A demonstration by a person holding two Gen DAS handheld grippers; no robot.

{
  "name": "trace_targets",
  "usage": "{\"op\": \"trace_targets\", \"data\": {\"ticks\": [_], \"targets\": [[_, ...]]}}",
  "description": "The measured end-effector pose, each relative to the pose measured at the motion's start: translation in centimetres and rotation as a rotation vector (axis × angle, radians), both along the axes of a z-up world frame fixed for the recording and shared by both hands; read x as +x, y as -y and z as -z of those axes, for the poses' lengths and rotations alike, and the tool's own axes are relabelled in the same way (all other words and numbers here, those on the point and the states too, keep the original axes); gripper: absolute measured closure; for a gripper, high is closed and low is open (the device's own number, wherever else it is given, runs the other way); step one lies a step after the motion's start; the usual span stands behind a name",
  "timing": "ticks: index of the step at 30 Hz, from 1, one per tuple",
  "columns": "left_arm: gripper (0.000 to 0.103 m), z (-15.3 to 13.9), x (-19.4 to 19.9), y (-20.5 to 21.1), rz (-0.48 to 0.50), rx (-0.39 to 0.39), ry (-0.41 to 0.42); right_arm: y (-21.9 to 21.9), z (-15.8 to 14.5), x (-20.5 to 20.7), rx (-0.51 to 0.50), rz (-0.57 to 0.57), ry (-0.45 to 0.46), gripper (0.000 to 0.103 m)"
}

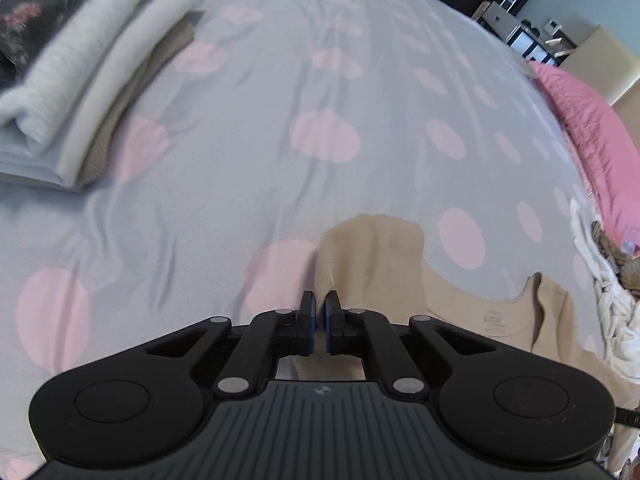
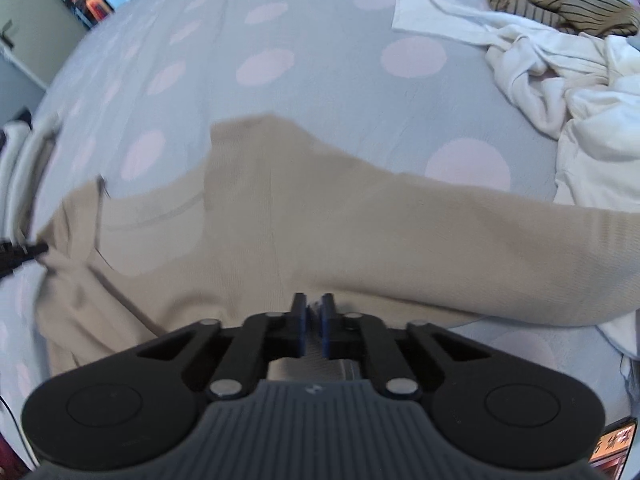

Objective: Fold clothes

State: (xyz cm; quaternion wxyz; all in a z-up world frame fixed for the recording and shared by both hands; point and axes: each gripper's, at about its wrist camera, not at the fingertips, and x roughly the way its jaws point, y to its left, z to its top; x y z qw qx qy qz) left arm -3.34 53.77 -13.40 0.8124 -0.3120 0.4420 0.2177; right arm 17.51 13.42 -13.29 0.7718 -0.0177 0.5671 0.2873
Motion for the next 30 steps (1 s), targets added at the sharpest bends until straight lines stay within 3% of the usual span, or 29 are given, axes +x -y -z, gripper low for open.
{"op": "trace_targets", "data": {"ticks": [5,11,13,17,21,24,30], "targets": [[0.101,-0.2,-1.6,-1.8,-0.042,-0.032,0.005,-0.1,-1.9,0.5,0.048,0.023,0.118,0.097],[0.098,0.5,-1.4,-2.3,-0.071,-0.048,0.000,-1.6,-1.1,1.2,0.076,0.048,0.159,0.096],[0.097,-0.1,-1.7,-2.4,-0.084,-0.032,0.014,-1.7,-1.4,1.2,0.064,0.059,0.191,0.086],[0.086,-1.4,-2.9,-1.9,-0.006,-0.004,0.017,-1.3,-2.0,1.1,0.036,0.066,0.220,0.074],[0.085,-1.8,-4.2,0.0,0.132,0.057,-0.022,-0.6,-2.0,0.8,0.028,0.058,0.177,0.075],[0.083,-1.5,-5.2,2.1,0.248,0.096,-0.059,-0.4,-1.9,0.3,0.004,0.042,0.165,0.062],[0.078,0.5,-6.4,6.2,0.470,0.246,-0.185,0.6,-1.7,-0.5,-0.029,0.008,0.167,0.062]]}}
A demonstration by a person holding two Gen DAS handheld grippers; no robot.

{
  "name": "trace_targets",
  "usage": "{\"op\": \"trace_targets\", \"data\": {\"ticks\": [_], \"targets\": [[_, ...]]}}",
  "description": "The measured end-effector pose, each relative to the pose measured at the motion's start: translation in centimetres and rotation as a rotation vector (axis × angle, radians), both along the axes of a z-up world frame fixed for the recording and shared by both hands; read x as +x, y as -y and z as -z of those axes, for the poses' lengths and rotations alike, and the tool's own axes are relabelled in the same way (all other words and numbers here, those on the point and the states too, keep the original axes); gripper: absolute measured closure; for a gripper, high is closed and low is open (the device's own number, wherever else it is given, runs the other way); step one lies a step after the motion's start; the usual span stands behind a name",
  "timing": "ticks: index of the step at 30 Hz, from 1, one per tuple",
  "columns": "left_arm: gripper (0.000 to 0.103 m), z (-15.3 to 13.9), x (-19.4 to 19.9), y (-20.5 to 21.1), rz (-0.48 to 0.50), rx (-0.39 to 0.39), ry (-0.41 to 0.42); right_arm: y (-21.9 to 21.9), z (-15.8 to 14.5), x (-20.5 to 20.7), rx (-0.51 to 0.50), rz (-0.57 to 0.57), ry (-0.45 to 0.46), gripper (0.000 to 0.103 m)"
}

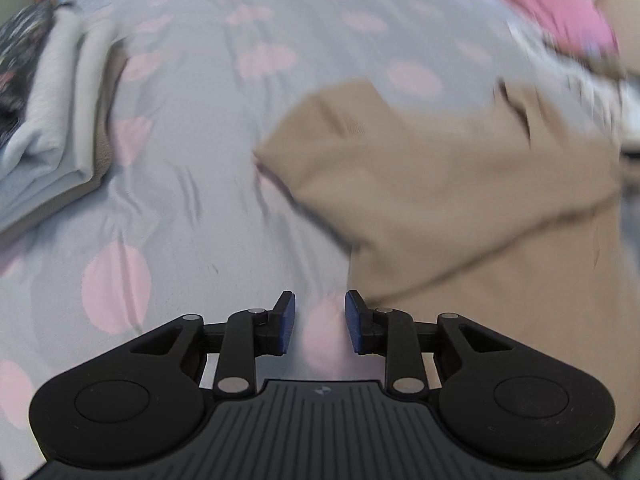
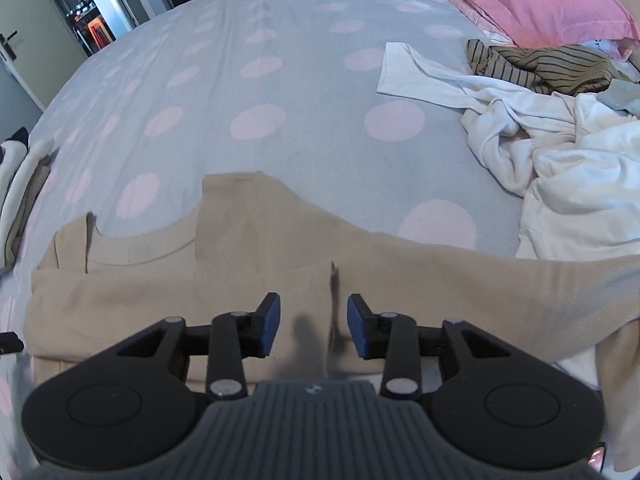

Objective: Fold clothes

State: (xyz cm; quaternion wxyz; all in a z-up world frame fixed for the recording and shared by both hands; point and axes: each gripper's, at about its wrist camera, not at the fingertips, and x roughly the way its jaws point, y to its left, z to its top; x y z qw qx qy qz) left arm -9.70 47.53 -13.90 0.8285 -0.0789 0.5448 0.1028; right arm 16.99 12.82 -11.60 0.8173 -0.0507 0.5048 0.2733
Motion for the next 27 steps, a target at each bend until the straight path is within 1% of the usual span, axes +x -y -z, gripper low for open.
{"op": "trace_targets", "data": {"ticks": [2,4,8,10,12,13,15,18,23,24,25,26,27], "targets": [[0.078,0.5,-0.2,0.7,0.041,0.047,-0.004,0.4,0.0,-0.1,0.003,-0.003,-0.004,0.062],[0.078,0.8,-0.3,1.1,0.067,0.046,0.017,0.7,0.0,-0.2,0.004,-0.005,-0.009,0.062],[0.078,1.6,0.0,1.9,0.120,0.059,0.020,0.9,0.1,-0.3,-0.003,-0.020,-0.017,0.061],[0.078,1.8,0.3,2.2,0.125,0.060,0.022,0.8,0.4,-0.4,-0.011,-0.032,-0.027,0.057],[0.078,1.9,0.4,2.4,0.123,0.048,0.032,0.8,0.9,-0.4,-0.019,-0.039,-0.045,0.057],[0.078,1.8,0.5,2.4,0.112,0.030,0.032,0.9,1.2,-0.4,-0.018,-0.037,-0.060,0.057],[0.100,1.6,0.6,2.3,0.091,-0.005,0.032,1.1,1.8,-0.2,-0.013,-0.023,-0.088,0.057],[0.102,0.8,1.0,2.6,0.054,0.015,0.032,1.2,1.9,0.0,-0.006,-0.002,-0.100,0.057],[0.103,0.3,0.8,0.8,-0.064,-0.026,-0.030,1.0,1.6,-0.2,0.032,-0.007,-0.109,0.059],[0.103,0.6,0.7,0.1,-0.085,-0.041,-0.045,1.0,1.6,-0.3,0.042,-0.009,-0.116,0.059],[0.103,1.0,0.7,-0.2,-0.100,-0.037,-0.062,1.0,1.7,-0.3,0.049,-0.011,-0.122,0.059],[0.103,1.5,0.7,-0.1,-0.106,0.004,-0.094,0.9,1.8,-0.3,0.055,-0.013,-0.129,0.059],[0.103,2.0,0.8,-0.1,-0.110,0.045,-0.126,0.8,2.0,-0.3,0.058,-0.013,-0.136,0.063]]}}
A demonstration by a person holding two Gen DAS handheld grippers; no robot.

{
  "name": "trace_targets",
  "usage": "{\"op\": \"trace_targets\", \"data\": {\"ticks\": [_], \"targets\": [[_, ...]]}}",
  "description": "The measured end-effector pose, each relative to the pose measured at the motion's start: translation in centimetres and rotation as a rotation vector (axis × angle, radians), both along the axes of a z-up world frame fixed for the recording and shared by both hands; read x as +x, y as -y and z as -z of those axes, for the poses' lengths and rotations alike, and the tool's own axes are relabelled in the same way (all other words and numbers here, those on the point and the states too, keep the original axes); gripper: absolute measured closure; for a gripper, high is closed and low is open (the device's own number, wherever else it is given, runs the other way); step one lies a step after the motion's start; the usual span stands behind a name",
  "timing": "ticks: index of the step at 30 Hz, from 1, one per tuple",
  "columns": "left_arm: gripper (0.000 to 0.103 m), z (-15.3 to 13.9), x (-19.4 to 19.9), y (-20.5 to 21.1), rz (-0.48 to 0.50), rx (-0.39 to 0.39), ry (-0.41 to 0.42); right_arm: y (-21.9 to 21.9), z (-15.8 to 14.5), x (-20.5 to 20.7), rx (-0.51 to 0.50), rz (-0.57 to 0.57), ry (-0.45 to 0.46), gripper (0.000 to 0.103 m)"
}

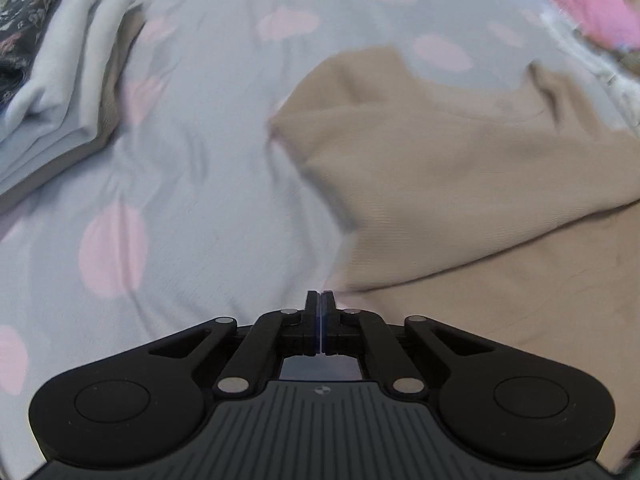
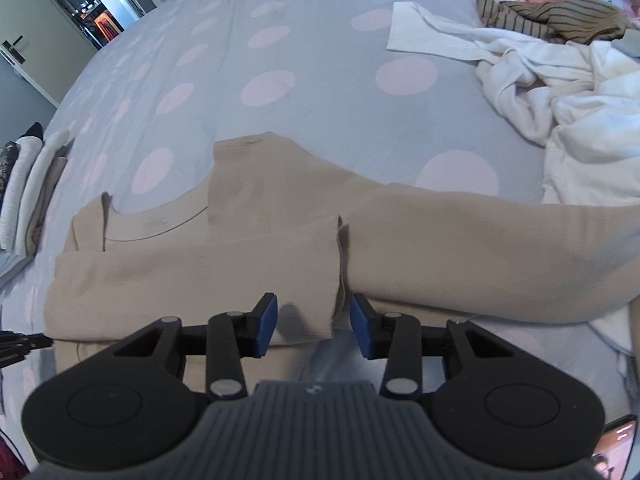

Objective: Fold clothes

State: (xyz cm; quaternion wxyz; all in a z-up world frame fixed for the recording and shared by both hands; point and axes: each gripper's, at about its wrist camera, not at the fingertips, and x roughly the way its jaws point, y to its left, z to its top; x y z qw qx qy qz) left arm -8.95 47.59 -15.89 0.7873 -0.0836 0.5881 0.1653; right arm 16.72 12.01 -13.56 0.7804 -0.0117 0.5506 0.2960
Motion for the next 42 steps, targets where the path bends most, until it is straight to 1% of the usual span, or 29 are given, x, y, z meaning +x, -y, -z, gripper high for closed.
{"op": "trace_targets", "data": {"ticks": [1,2,4,6,8,11,13,14,15,16,17,18,20,23,26,28,32,34,37,40,42], "targets": [[0.103,0.4,-0.1,0.1,0.014,0.037,-0.024,0.0,0.2,0.0,0.003,0.002,-0.007,0.068],[0.103,0.5,-0.2,-0.2,0.013,0.026,-0.019,0.0,0.4,0.1,0.005,0.004,-0.015,0.070],[0.103,0.1,-0.4,-1.0,-0.018,-0.014,-0.002,0.0,0.9,0.2,-0.002,0.011,-0.027,0.083],[0.103,-0.5,-0.6,-1.4,-0.023,-0.032,0.017,-0.1,1.2,0.2,-0.022,0.012,-0.021,0.089],[0.103,-1.1,-0.8,-1.5,-0.021,-0.040,0.032,-0.2,1.2,0.3,-0.050,0.006,-0.006,0.088],[0.103,-2.4,-0.9,-1.2,-0.038,-0.056,0.067,0.1,0.3,0.4,-0.072,0.010,0.034,0.086],[0.099,-3.3,-0.8,-0.7,-0.043,-0.067,0.097,0.7,-0.7,0.6,-0.069,0.017,0.067,0.084],[0.093,-3.8,-0.8,-0.5,-0.045,-0.072,0.112,1.2,-1.4,0.7,-0.059,0.023,0.084,0.084],[0.089,-4.4,-0.8,-0.2,-0.044,-0.068,0.129,1.7,-2.1,0.9,-0.050,0.028,0.101,0.079],[0.087,-5.0,-0.7,0.2,-0.043,-0.063,0.145,2.1,-2.8,1.0,-0.040,0.034,0.117,0.068],[0.086,-5.6,-0.6,0.5,-0.045,-0.060,0.163,2.7,-3.5,1.1,-0.030,0.038,0.134,0.064],[0.086,-6.2,-0.7,0.8,-0.047,-0.059,0.183,3.4,-4.3,1.2,-0.019,0.042,0.150,0.062],[0.083,-7.5,-0.8,1.4,-0.052,-0.063,0.223,4.8,-5.9,1.1,-0.009,0.035,0.190,0.062],[0.074,-8.9,-1.1,2.1,-0.055,-0.055,0.275,7.3,-7.5,0.4,-0.040,0.026,0.270,0.061],[0.069,-9.8,-2.0,2.9,-0.071,-0.040,0.292,10.0,-8.8,-0.4,-0.079,0.019,0.347,0.058],[0.066,-10.1,-2.7,3.3,-0.084,-0.031,0.299,12.1,-8.8,-0.8,-0.112,0.038,0.385,0.049],[0.065,-10.3,-3.8,3.4,-0.126,-0.027,0.305,15.9,-8.1,-1.1,-0.169,0.106,0.408,0.049],[0.065,-10.6,-4.3,3.3,-0.151,-0.012,0.310,17.7,-7.8,-1.4,-0.190,0.126,0.414,0.049],[0.064,-11.3,-5.1,3.3,-0.205,-0.003,0.340,20.2,-7.5,-1.9,-0.227,0.149,0.418,0.049],[0.061,-11.9,-5.9,3.3,-0.247,-0.034,0.363,21.7,-7.4,-2.2,-0.257,0.154,0.415,0.049],[0.060,-12.2,-6.0,3.5,-0.247,-0.039,0.367,22.0,-7.0,-2.3,-0.293,0.145,0.418,0.048]]}}
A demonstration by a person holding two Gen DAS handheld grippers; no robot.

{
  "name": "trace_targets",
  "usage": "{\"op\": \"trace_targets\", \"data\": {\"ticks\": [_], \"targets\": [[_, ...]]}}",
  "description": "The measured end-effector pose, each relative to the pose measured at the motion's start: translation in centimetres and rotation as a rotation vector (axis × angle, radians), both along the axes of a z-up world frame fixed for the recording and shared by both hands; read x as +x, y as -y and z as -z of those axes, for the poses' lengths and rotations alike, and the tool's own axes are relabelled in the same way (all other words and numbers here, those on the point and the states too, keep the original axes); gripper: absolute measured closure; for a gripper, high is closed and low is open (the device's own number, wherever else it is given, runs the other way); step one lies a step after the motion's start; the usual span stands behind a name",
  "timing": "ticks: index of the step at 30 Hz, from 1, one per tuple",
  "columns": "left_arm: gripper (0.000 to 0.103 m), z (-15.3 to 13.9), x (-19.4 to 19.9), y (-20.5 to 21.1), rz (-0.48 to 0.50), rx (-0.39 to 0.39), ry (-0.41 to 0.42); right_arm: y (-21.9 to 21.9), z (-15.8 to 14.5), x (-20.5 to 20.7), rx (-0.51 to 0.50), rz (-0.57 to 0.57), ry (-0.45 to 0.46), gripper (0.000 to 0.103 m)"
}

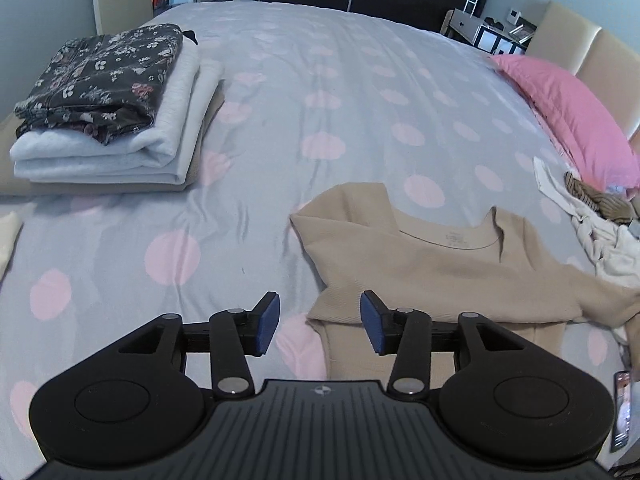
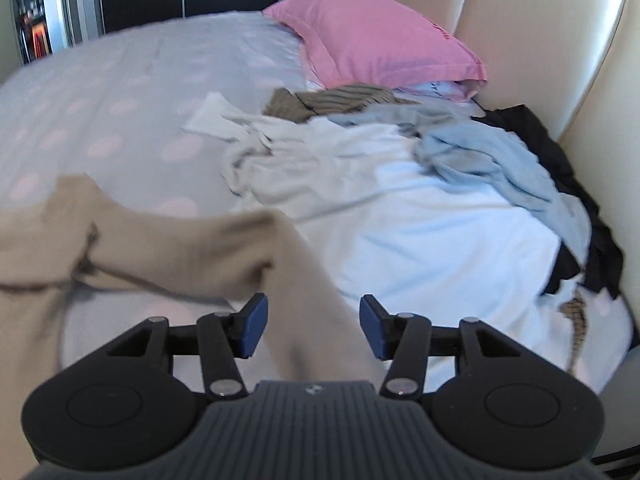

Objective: Fold clothes

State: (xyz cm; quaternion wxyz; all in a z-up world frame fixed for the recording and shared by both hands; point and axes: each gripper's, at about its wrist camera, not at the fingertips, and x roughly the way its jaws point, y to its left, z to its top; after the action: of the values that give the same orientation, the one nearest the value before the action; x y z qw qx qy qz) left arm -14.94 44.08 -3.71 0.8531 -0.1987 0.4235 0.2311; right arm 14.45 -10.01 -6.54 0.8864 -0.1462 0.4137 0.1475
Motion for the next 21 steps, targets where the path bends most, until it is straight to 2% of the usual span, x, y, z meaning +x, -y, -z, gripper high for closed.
{"op": "trace_targets", "data": {"ticks": [9,11,12,16,21], "targets": [[0.060,0.6,1.3,1.1,0.032,0.033,-0.030,1.4,4.4,2.9,-0.008,0.050,-0.076,0.050],[0.060,0.8,1.7,1.3,0.041,0.038,-0.039,1.3,5.3,3.4,0.010,0.063,-0.133,0.071],[0.060,0.9,1.9,1.4,0.047,0.042,-0.042,1.1,5.7,3.5,0.013,0.071,-0.155,0.097],[0.060,1.0,2.2,1.6,0.054,0.040,-0.047,0.5,4.5,2.5,0.046,0.086,-0.154,0.098],[0.060,1.0,2.4,1.5,0.050,0.010,-0.038,0.9,0.1,1.0,0.259,0.115,-0.120,0.099]]}}
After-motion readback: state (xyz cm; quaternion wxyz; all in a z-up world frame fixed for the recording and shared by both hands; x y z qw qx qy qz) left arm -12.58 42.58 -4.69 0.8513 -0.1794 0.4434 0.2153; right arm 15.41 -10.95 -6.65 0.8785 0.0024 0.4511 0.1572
